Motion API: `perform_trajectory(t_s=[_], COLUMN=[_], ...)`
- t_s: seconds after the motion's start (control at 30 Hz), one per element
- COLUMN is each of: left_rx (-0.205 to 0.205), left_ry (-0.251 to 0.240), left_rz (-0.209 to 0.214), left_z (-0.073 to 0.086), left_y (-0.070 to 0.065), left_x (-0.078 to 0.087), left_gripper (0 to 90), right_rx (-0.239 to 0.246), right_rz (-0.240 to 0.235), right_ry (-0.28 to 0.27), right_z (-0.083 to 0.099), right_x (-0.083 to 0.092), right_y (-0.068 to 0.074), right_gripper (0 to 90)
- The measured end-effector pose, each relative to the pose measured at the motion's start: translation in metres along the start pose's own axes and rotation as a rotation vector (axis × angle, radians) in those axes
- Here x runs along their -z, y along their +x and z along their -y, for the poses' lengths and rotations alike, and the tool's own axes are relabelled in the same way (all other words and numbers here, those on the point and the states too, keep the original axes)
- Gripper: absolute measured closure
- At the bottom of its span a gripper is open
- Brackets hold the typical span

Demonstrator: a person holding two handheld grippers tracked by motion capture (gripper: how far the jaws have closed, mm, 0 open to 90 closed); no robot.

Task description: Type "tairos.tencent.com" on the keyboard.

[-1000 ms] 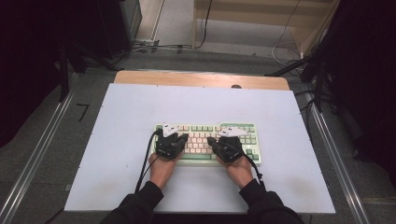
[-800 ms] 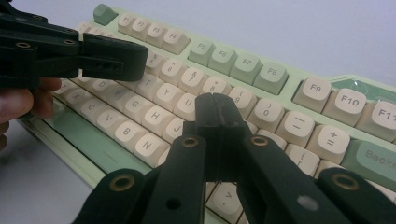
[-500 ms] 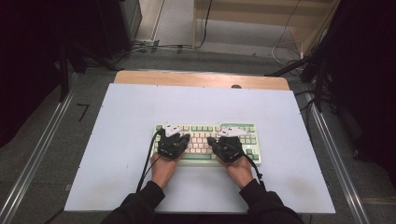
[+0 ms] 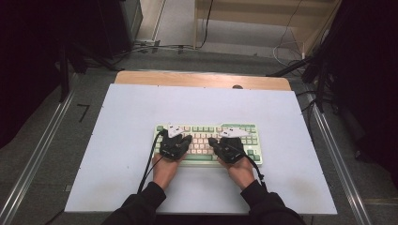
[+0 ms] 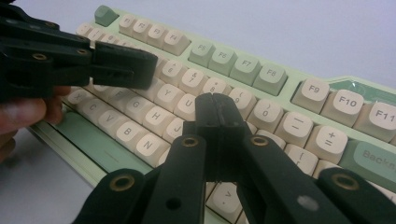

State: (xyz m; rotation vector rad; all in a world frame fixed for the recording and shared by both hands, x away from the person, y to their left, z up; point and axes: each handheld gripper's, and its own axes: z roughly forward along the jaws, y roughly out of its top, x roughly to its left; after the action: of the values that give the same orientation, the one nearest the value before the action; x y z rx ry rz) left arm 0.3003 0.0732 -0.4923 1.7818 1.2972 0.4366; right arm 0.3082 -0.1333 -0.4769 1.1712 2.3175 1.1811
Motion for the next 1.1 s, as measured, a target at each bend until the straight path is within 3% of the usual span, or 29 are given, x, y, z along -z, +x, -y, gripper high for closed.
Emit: perform_trajectory(t_s=[0.43,1.1], left_rx=[0.033,0.051], left_ry=[-0.029,-0.024], left_rz=[-0.013,-0.047], left_z=[-0.003,0.002], left_y=[0.010,0.022], left_x=[0.013,0.019], left_gripper=[90.0,90.0], right_rx=[-0.001,-0.003], right_rz=[0.000,0.000], right_ry=[0.000,0.000], right_z=[0.000,0.000], right_x=[0.000,0.000], right_y=[-0.001,-0.001], right_gripper=[87.6,87.6])
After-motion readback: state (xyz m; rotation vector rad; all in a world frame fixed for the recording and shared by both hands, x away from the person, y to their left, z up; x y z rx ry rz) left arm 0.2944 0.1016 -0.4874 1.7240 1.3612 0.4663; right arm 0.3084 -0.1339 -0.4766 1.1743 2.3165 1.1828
